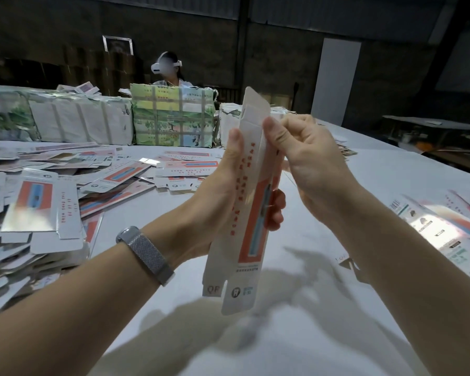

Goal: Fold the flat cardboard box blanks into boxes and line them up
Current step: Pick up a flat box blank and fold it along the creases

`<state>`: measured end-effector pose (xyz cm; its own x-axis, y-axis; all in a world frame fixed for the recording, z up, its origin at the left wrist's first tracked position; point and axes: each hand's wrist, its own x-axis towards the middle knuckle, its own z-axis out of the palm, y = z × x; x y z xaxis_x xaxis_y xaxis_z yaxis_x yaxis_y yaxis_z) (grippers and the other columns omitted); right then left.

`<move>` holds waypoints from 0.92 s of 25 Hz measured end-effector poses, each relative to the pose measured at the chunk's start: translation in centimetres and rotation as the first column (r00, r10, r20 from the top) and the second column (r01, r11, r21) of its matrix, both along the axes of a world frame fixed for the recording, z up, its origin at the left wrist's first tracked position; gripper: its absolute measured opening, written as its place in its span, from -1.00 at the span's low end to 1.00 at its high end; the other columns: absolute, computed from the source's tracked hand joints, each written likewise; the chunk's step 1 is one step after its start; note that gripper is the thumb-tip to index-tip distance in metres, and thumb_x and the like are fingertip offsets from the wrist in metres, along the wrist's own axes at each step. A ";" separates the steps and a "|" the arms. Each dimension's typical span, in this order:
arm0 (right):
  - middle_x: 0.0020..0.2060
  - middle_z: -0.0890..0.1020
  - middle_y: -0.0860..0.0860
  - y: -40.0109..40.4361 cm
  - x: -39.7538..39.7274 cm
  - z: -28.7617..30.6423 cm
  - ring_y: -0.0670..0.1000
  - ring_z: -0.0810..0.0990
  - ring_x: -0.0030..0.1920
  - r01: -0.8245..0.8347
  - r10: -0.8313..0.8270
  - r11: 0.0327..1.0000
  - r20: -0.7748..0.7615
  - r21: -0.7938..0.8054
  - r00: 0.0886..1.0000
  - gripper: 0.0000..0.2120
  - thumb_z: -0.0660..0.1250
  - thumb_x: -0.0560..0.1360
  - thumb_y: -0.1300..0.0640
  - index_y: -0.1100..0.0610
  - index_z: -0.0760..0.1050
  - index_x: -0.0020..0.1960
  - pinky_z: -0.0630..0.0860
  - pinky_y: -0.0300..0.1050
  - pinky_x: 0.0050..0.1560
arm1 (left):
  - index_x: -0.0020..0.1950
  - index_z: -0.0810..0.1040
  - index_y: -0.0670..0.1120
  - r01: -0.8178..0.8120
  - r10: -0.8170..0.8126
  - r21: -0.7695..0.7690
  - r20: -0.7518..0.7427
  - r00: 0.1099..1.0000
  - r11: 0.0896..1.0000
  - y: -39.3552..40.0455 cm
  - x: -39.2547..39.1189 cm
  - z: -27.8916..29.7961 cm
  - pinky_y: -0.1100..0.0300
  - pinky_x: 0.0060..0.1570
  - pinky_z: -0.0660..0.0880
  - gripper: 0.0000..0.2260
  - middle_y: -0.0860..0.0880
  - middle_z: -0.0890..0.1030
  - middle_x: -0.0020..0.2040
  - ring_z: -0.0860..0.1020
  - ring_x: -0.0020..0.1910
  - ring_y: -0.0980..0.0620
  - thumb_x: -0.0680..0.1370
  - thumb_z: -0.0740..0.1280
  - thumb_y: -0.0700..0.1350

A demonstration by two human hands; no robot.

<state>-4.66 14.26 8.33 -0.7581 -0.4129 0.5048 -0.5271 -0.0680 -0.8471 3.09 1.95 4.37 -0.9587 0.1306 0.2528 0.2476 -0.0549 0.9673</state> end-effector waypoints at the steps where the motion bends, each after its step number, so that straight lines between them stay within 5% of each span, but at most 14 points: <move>1: 0.20 0.50 0.19 -0.4 0.2 -0.4 0.03 0.62 0.08 0.018 -0.018 0.999 -0.008 -0.039 1.000 -0.61 0.32 0.43 -0.17 0.18 0.59 -0.11 0.58 -0.23 -0.05 | 0.07 0.53 -0.25 -0.020 0.020 0.026 0.008 1.000 0.999 0.1 0.0 -0.1 0.08 -0.20 0.62 -0.20 -0.17 0.60 -0.21 0.60 -0.30 -0.08 0.46 -0.06 0.46; 6: 0.14 0.54 0.03 -1.4 1.2 -1.9 0.03 0.65 0.08 -0.016 0.015 0.980 -0.008 -0.198 1.000 -0.74 0.32 0.56 -0.12 -0.08 0.42 0.20 0.62 -0.19 -0.11 | 0.15 0.64 -0.11 -0.013 0.015 0.149 -0.011 1.000 0.989 0.4 -0.4 -0.1 0.10 -0.22 0.61 -0.22 -0.17 0.66 -0.16 0.66 -0.25 -0.05 0.48 -0.03 0.47; 9: 0.13 0.59 -0.28 -1.6 1.6 -2.4 -0.12 0.65 0.12 -0.096 0.099 0.984 0.012 -0.148 0.995 -0.56 0.25 0.56 -0.15 -0.22 0.27 0.41 0.62 -0.06 0.11 | 0.29 0.57 0.14 0.023 -0.018 0.237 -0.026 0.999 0.971 0.6 -0.6 0.3 -0.04 -0.08 0.66 -0.37 -0.04 0.71 0.12 0.71 0.07 -0.08 0.56 -0.10 0.42; 12: 0.01 0.53 -0.54 -1.9 1.7 -2.7 -0.34 0.58 0.12 -0.150 0.146 0.979 -0.038 -0.135 0.989 -0.43 0.22 0.61 -0.03 -0.15 0.13 0.57 0.57 -0.28 0.09 | 0.35 0.53 0.24 -0.017 0.024 0.223 -0.030 0.999 0.975 0.3 -0.7 0.5 -0.07 -0.04 0.66 -0.40 0.03 0.69 0.20 0.69 0.13 -0.07 0.55 -0.10 0.44; 17: 0.38 0.39 -0.33 -2.0 2.2 -2.9 -0.20 0.54 0.27 -0.087 0.076 0.981 -0.069 -0.172 0.995 -0.31 0.30 0.55 -0.02 -0.30 0.04 0.56 0.59 -0.04 0.20 | 0.13 0.62 0.20 -0.250 0.250 0.130 0.018 0.968 0.960 0.5 -0.4 1.0 0.02 -0.12 0.68 -0.48 -0.06 0.74 0.03 0.73 -0.03 -0.09 0.50 0.06 0.46; 20: 0.55 0.24 -0.12 -2.2 2.4 -2.9 -0.01 0.45 0.40 -0.061 0.059 0.976 -0.017 -0.207 0.998 -0.29 0.27 0.59 0.08 -0.29 -0.03 0.56 0.54 0.14 0.27 | 0.27 0.37 0.03 -0.459 0.476 0.132 -0.167 0.864 0.879 0.7 -0.9 0.6 0.02 -0.10 0.67 -0.54 -0.11 0.69 0.05 0.73 -0.07 -0.03 0.52 0.26 0.30; 23: 0.43 0.42 -0.04 -2.1 2.5 -2.6 0.06 0.60 0.24 -0.135 0.160 0.945 0.064 -0.297 0.985 -0.43 0.16 0.66 0.10 -0.25 0.02 0.55 0.62 0.07 0.14 | 0.37 0.17 0.09 -0.484 0.476 0.068 -0.347 0.808 0.872 0.9 -1.0 0.7 0.19 -0.16 0.65 -0.46 -0.03 0.62 0.14 0.71 -0.03 0.08 0.50 0.31 0.22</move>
